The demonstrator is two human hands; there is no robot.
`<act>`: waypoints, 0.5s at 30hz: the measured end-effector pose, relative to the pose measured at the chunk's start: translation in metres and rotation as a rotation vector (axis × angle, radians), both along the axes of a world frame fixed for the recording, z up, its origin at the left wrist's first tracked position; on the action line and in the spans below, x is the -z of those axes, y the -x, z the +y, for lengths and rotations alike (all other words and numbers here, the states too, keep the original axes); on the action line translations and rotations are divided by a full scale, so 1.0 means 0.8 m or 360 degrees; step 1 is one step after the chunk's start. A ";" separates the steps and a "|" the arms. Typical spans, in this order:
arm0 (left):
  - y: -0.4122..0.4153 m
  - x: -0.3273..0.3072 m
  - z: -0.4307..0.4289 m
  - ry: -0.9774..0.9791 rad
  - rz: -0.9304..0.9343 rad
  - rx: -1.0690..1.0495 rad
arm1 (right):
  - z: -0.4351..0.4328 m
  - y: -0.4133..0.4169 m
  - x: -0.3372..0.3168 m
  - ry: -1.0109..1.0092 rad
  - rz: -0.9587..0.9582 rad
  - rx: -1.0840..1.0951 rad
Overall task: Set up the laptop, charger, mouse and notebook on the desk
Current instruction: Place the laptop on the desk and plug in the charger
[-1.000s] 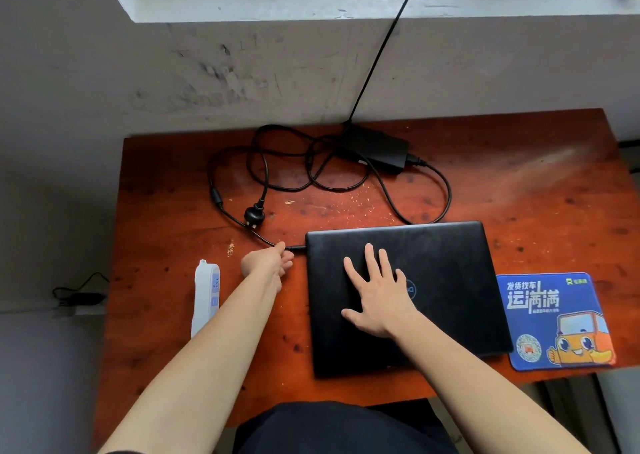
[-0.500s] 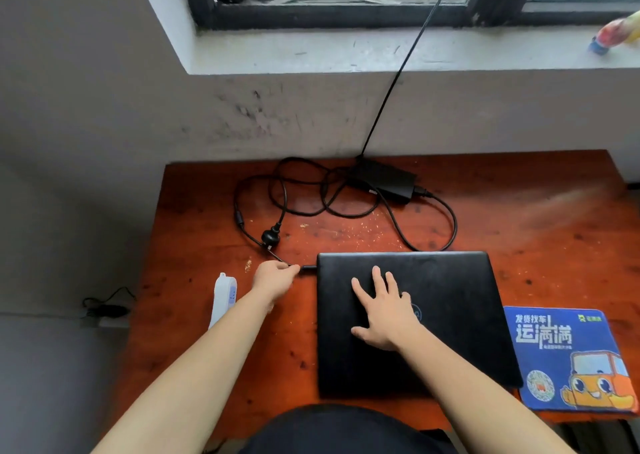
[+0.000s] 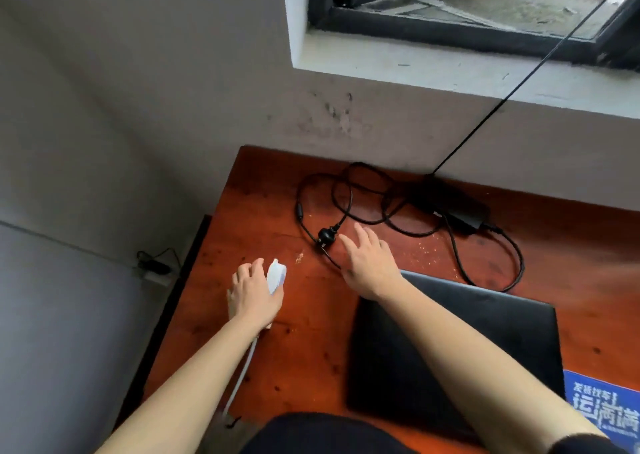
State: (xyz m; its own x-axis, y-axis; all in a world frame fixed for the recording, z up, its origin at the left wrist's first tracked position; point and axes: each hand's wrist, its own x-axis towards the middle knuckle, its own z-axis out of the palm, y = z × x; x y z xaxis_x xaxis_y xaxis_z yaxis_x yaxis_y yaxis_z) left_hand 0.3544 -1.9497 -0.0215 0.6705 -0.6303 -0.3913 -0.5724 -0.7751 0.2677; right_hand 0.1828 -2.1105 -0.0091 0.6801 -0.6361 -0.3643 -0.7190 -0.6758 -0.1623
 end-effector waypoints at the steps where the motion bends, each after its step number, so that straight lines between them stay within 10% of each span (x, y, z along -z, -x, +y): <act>1: -0.002 0.005 0.005 -0.0037 0.0061 -0.0020 | -0.001 -0.010 0.004 0.0041 -0.0012 -0.0043; 15: -0.012 0.052 -0.001 -0.0106 0.0279 0.0087 | -0.059 -0.074 0.019 0.0472 0.0532 -0.0593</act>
